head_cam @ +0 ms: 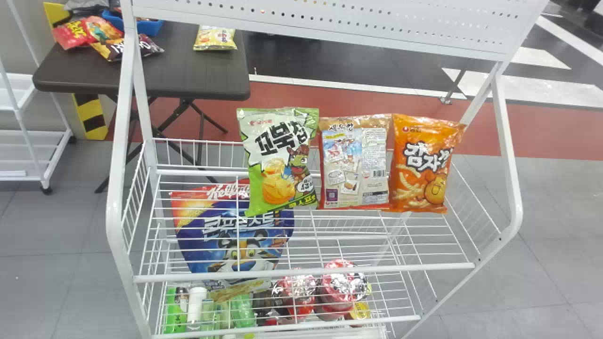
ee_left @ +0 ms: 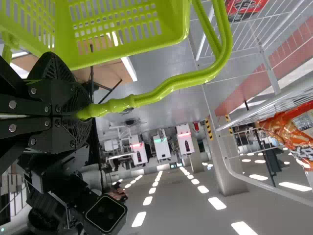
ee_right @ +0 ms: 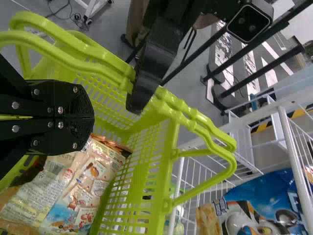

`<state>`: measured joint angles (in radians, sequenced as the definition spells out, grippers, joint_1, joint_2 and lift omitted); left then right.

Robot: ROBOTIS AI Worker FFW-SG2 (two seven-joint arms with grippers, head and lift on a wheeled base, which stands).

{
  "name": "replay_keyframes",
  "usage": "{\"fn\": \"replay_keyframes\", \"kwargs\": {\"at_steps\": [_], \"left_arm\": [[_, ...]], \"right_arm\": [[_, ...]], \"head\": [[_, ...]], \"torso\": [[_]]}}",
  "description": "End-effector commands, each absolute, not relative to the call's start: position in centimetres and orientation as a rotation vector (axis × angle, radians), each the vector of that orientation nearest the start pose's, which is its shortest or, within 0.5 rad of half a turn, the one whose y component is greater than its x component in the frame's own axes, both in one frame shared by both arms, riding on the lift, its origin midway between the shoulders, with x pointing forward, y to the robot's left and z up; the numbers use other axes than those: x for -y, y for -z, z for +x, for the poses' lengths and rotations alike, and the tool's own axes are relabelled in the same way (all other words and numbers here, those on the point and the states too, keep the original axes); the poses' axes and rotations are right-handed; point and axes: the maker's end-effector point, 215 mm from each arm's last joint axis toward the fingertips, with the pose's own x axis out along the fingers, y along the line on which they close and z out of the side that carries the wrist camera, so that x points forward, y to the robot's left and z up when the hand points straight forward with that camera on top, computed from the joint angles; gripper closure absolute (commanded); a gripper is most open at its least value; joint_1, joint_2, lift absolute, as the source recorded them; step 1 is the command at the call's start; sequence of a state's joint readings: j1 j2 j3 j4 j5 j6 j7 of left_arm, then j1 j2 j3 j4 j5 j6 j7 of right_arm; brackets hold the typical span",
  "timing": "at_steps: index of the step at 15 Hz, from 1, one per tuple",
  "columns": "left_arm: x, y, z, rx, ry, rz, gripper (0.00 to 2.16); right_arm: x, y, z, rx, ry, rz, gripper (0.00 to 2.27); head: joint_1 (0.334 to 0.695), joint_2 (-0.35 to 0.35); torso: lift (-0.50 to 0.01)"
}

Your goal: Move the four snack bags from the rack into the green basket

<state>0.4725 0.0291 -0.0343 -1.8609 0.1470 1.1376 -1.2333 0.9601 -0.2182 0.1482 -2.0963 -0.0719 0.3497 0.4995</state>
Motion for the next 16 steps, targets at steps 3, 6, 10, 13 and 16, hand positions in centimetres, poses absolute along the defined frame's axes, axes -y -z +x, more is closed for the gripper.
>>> {"fn": "replay_keyframes", "kwargs": {"at_steps": [3, 6, 10, 13, 16], "left_arm": [[-0.5, 49.7, 17.6, -1.086, 1.139, -0.913, 2.13], [-0.4, 49.7, 17.4, -1.089, 1.14, -0.913, 2.13], [0.5, 50.1, 17.1, -1.114, 1.147, -0.884, 2.13], [1.0, 50.1, 17.0, -1.12, 1.156, -0.874, 2.13], [0.7, 50.7, 17.2, -1.135, 1.148, -0.871, 2.13]], "right_arm": [[13.3, 47.7, 23.5, -0.475, -0.51, 0.036, 1.71], [17.1, 42.2, 30.0, -0.262, -0.401, -0.04, 0.39], [16.6, 35.5, 39.2, -0.031, -0.371, -0.095, 0.03], [15.9, 35.9, 47.2, -0.065, -0.309, -0.109, 0.05], [16.5, 36.4, 53.5, -0.081, -0.242, -0.122, 0.05]], "head": [[0.695, -0.35], [0.695, -0.35], [0.695, -0.35], [0.695, -0.35], [0.695, -0.302]], "torso": [[0.0], [0.0], [0.0], [0.0], [0.0]]}}
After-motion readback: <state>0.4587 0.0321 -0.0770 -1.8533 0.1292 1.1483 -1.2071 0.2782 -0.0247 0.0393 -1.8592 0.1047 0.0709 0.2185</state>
